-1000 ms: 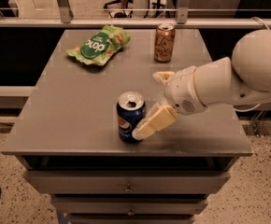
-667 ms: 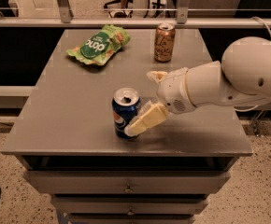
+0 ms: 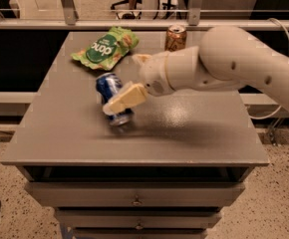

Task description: Knock pepsi can over

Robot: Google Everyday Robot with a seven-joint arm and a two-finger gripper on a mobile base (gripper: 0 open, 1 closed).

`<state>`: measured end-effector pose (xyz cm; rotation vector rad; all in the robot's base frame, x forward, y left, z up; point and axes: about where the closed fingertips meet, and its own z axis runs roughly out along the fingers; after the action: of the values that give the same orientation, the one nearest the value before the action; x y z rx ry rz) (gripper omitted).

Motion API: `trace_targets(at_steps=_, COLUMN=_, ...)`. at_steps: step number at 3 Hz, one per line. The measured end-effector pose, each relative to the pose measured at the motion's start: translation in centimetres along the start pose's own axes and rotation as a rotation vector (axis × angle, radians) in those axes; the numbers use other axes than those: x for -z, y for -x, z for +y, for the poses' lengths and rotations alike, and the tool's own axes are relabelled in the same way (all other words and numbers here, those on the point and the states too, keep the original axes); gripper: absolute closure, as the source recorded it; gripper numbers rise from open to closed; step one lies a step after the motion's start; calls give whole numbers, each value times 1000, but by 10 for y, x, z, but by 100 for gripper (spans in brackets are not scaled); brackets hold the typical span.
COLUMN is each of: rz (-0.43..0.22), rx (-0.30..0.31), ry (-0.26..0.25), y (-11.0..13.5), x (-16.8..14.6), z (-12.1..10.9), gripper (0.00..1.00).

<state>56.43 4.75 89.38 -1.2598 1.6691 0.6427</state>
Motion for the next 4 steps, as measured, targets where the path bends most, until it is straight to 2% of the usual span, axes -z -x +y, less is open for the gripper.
trace_targets(at_steps=1, rz=-42, rx=10, ry=17, y=26, x=-34, z=-11, gripper=0)
trace_targets(at_steps=2, rz=-52, rx=23, ry=38, y=34, x=-55, z=-18, gripper=0)
trace_targets(at_steps=3, rz=-40, rx=56, ry=46, y=24, x=-14, z=-19, gripper=0)
trace_targets(at_steps=4, rz=-36, rx=61, ry=11, y=12, x=43, z=-23, gripper=0)
